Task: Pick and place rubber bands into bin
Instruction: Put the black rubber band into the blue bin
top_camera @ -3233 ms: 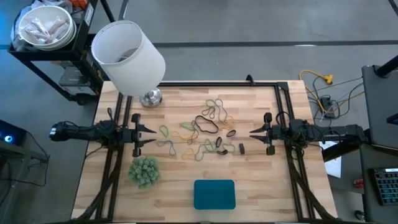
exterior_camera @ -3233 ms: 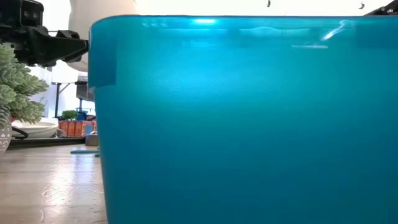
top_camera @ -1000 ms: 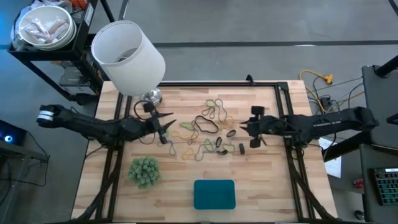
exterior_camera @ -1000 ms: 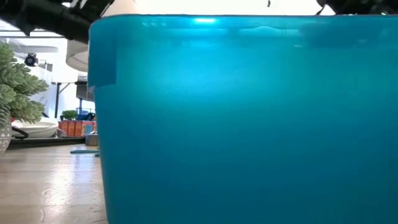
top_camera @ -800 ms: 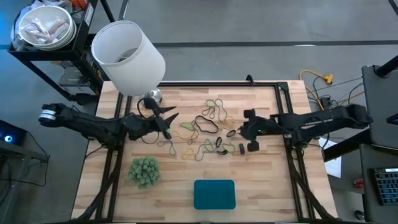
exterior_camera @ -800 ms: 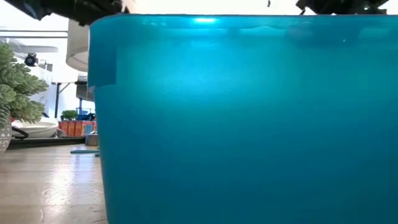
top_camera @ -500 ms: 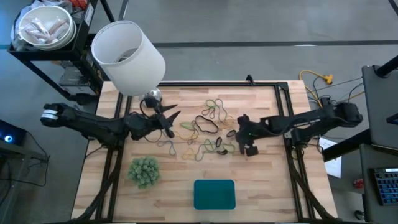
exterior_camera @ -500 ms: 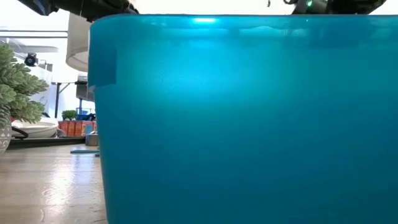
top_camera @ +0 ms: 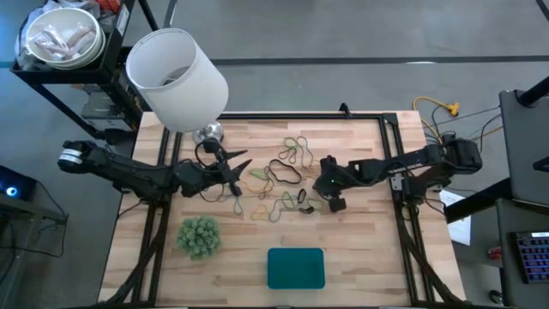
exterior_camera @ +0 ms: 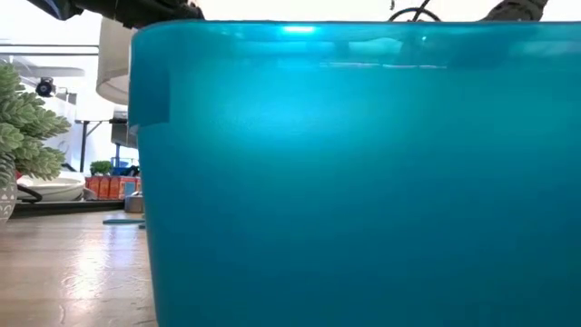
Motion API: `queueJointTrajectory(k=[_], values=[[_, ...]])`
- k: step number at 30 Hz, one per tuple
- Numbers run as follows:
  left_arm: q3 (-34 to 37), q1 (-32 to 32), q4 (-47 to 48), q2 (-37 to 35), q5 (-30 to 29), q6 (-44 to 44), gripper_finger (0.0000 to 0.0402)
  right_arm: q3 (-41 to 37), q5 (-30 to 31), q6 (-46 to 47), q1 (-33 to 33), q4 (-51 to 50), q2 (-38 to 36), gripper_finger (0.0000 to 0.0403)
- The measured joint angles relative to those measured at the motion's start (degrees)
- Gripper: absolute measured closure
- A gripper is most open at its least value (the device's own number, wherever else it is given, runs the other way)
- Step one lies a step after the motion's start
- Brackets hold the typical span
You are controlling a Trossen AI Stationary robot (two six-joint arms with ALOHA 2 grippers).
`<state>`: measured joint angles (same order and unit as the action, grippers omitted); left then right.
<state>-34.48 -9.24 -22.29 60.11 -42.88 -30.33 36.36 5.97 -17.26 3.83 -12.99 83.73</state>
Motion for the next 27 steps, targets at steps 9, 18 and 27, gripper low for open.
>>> queueJointTrajectory(k=[9,18,27], values=[[-0.01,-0.83,0.11,-0.3,-0.04,-0.04,0.0276,-0.02,-0.04,1.94,0.72,0.17,4.27,0.0335],[-0.02,-1.0,0.11,-0.32,-0.06,-0.02,0.0276,-0.02,0.22,3.25,0.9,0.31,3.27,0.0341],[0.16,-1.79,0.34,-0.26,-0.02,0.03,0.0276,-0.04,4.72,3.56,0.28,-0.2,3.25,0.0394]])
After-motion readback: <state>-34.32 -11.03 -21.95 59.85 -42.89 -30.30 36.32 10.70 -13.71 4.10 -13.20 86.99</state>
